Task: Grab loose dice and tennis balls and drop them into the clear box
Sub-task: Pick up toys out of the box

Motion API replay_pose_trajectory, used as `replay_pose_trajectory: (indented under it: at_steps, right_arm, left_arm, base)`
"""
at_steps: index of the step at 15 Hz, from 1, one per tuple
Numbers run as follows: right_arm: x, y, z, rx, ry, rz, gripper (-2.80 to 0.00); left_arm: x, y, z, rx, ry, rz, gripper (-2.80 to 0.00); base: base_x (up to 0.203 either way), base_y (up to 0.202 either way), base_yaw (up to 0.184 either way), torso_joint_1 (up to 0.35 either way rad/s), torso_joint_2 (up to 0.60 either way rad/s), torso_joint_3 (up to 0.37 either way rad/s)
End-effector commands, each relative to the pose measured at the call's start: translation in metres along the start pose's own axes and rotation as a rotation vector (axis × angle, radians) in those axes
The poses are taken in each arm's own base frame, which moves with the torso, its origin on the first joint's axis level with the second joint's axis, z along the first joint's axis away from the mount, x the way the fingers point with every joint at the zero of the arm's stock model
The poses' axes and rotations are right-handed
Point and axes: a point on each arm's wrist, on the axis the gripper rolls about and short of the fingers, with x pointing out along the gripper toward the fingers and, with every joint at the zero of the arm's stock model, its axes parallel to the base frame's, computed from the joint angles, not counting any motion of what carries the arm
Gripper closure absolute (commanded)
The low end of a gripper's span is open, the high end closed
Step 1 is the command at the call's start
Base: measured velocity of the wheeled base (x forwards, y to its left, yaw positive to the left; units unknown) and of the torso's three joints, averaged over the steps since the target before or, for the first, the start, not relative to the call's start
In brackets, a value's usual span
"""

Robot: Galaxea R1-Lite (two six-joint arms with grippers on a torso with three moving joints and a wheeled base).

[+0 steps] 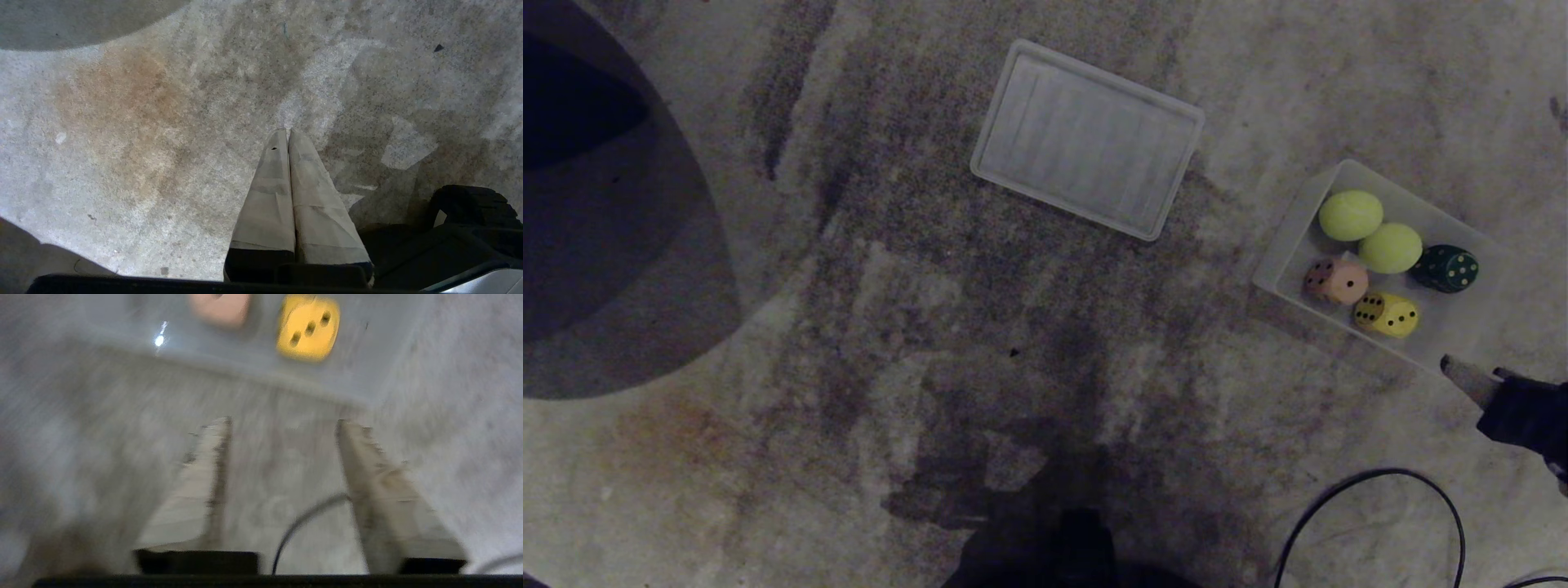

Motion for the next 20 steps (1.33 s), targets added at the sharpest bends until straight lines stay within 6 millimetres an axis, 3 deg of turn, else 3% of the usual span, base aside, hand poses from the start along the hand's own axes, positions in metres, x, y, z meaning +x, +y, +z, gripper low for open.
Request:
replay_pose_trajectory:
  at_steps: [1,5,8,12,20]
  right_arm:
    - [-0.064,0.003,0.001,-0.021,-0.065,0.05,0.0]
    - [-0.13,-0.005,-0.041,-0.083,0.034,0.095,0.0]
    - [-0.156,-0.013,-0.077,-0.114,0.073,0.109,0.0]
    - [-0.173,-0.018,-0.097,-0.138,-0.062,0.138,0.0]
    - [-0.174,-0.019,-0.099,-0.121,-0.077,0.137,0.0]
  left_arm:
    - [0.0,0.0,0.0,-0.001,0.003,0.001,0.0]
    - [0.0,0.0,0.0,-0.001,0.003,0.001,0.0]
    - [0.0,0.0,0.0,-0.001,0.003,0.001,0.0]
    - [0.0,0.0,0.0,-0.001,0.003,0.001,0.0]
    - [0.0,0.0,0.0,-0.001,0.003,0.001,0.0]
  base:
    - [0.0,0.0,0.0,0.0,0.0,0.0]
    - [0.0,0.0,0.0,0.0,0.0,0.0]
    - [0.0,0.0,0.0,0.0,0.0,0.0]
    - [0.0,0.0,0.0,0.0,0.0,0.0]
    - [0.0,0.0,0.0,0.0,0.0,0.0]
